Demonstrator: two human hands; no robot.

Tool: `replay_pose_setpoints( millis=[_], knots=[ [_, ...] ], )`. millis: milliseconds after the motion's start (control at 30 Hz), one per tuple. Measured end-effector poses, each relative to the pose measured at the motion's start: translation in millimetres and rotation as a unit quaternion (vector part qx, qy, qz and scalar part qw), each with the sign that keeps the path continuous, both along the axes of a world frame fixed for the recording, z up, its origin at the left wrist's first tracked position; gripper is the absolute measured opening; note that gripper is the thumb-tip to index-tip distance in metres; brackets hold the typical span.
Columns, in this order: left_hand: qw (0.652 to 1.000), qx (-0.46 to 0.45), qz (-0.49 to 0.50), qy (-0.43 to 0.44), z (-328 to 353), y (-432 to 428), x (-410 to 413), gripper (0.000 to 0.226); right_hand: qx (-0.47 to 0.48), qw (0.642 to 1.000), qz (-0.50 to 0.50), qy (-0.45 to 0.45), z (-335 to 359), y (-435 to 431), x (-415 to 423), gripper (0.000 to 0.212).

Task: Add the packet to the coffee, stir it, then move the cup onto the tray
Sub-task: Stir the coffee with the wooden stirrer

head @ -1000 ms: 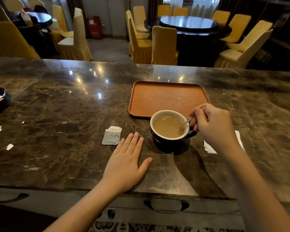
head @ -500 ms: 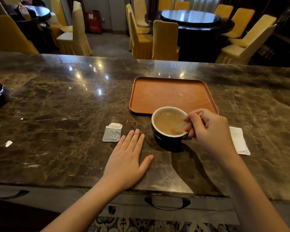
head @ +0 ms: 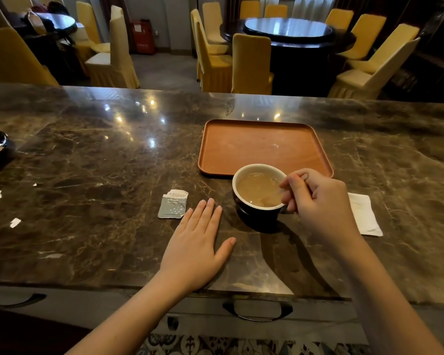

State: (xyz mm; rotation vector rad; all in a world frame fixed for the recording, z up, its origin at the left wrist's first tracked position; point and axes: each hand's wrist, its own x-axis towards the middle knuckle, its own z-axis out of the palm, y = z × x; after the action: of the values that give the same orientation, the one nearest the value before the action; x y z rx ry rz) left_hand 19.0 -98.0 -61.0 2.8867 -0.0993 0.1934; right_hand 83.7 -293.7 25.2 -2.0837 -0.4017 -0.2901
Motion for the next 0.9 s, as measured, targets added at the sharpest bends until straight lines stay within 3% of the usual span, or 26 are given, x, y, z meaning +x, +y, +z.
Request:
replay_pose_setpoints(
  millis=[300,900],
  knots=[
    [1.0,0.002,-0.001,-0.001,-0.8,0.5,0.1,0.075,-0.006,0.988,-0.046,-0.148,9.8,-24.5,-0.1,0.021],
    [1.0,0.0,-0.004,0.002,1.0,0.8,0.2,0.074,-0.059,0.979,-0.027,-0.193,7.9,-28.7,-10.5,0.022]
  ],
)
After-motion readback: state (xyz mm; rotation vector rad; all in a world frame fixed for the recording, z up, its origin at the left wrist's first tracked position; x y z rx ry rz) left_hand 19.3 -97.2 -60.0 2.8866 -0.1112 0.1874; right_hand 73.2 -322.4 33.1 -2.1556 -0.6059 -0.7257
